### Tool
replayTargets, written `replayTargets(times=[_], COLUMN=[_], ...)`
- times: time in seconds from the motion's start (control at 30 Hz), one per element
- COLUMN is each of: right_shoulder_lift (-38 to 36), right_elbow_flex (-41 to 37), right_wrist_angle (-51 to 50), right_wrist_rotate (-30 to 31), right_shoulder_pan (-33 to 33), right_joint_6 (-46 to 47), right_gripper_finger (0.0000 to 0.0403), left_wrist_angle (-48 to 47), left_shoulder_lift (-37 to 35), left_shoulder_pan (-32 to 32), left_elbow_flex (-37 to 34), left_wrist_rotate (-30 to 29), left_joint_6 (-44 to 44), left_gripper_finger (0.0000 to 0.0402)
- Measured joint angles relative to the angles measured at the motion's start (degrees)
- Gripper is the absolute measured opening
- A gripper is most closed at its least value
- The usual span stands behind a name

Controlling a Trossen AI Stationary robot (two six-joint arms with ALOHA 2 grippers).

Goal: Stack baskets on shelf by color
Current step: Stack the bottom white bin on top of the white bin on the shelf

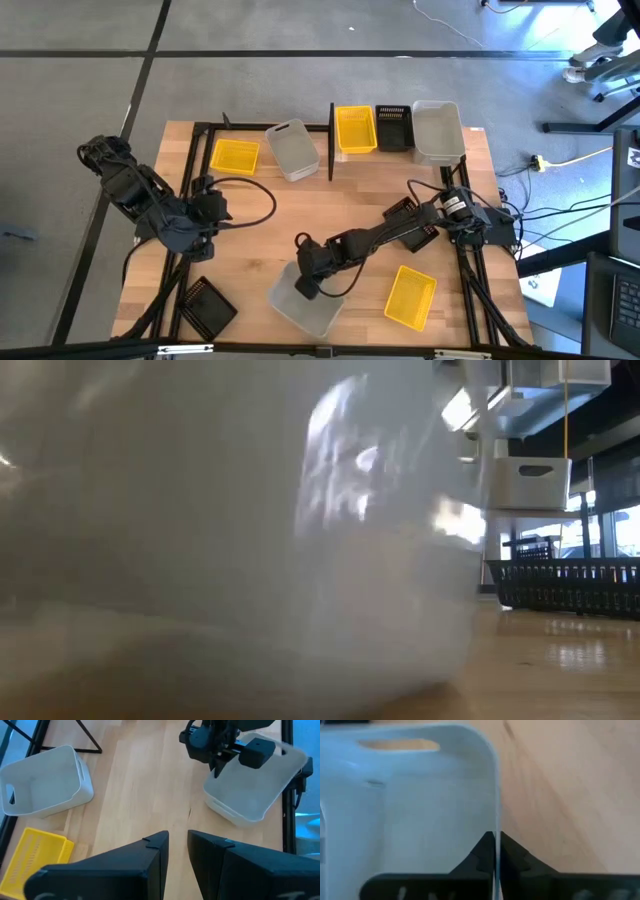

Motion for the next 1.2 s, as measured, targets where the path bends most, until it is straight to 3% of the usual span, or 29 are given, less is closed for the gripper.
replayTargets(times=[0.2,0.37,0.93,1.07,1.2], right_shoulder_lift=[-0.1,-2.3,-3.8,-3.8,-4.7], right_elbow_flex=[0.0,1.8,31.1,35.4,36.4], right_wrist_angle=[-1.3,-7.9,-52.7,-60.7,-60.4], right_wrist_rotate=[-1.0,-0.3,16.6,19.7,21.9], right_shoulder_pan=[0.0,0.1,0.4,0.4,0.4], right_joint_6=[3.1,3.5,4.0,7.6,8.4], right_gripper_finger=[0.0002,0.0001,0.0000,0.0000,0.0000], left_wrist_angle=[0.0,0.0,0.1,0.1,0.1], left_shoulder_lift=[0.0,0.0,0.0,0.0,0.0], left_shoulder_pan=[0.0,0.0,0.0,0.0,0.0], left_elbow_flex=[0.0,0.0,0.0,0.0,0.0], left_wrist_rotate=[0.0,0.0,-1.1,-1.3,-1.4], left_joint_6=[0.1,0.1,0.1,0.1,0.1], left_gripper_finger=[0.0063,0.0063,0.0063,0.0063,0.0063])
